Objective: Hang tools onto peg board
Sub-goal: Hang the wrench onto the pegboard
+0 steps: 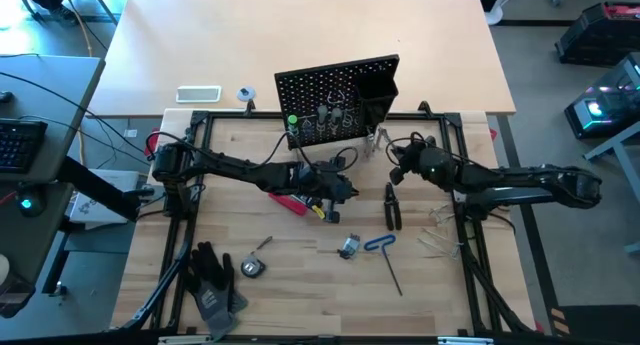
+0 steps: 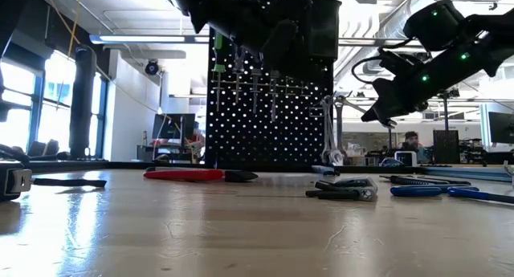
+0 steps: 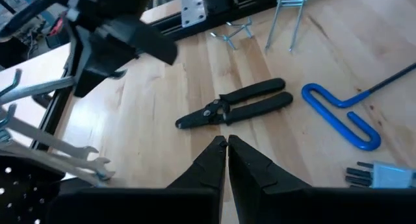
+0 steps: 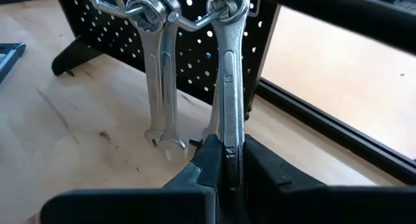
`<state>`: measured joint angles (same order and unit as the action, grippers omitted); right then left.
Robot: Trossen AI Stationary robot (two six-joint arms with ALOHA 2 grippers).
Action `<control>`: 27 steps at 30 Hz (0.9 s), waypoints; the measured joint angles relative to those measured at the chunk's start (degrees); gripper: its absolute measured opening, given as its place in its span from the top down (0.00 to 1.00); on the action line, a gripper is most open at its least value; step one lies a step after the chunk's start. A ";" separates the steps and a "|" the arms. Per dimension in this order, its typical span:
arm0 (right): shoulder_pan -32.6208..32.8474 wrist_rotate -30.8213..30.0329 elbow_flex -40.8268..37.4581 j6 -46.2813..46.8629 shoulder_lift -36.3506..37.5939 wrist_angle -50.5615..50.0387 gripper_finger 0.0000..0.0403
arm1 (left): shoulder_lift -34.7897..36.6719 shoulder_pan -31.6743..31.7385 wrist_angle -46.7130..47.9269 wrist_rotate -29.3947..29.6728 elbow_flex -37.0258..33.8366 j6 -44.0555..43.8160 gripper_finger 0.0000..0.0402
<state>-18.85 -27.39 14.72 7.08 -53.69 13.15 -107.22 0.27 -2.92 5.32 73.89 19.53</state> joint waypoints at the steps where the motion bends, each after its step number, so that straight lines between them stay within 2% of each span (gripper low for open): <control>1: -0.44 0.83 0.00 0.03 0.00 0.02 0.92 | 0.00 -0.08 0.00 -0.02 0.00 0.00 0.97; 6: -1.96 3.33 0.00 -0.06 -0.73 1.05 0.92 | 0.00 -0.83 -0.07 -0.09 0.00 -1.17 0.97; 11: -2.84 5.60 0.02 -0.04 -4.94 4.89 0.92 | 0.00 -2.41 -0.40 0.07 0.00 -1.50 0.97; 18: -2.86 4.41 0.11 -0.06 -11.88 10.39 0.87 | 0.00 -6.09 1.62 0.29 0.00 -1.49 0.97; 27: -2.06 3.42 0.13 -1.99 -11.88 11.02 0.76 | -0.02 -11.29 10.16 6.76 0.00 -2.72 0.97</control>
<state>-20.91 -23.97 14.85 5.09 -65.57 24.16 -107.24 -11.02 7.24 12.09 73.89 16.81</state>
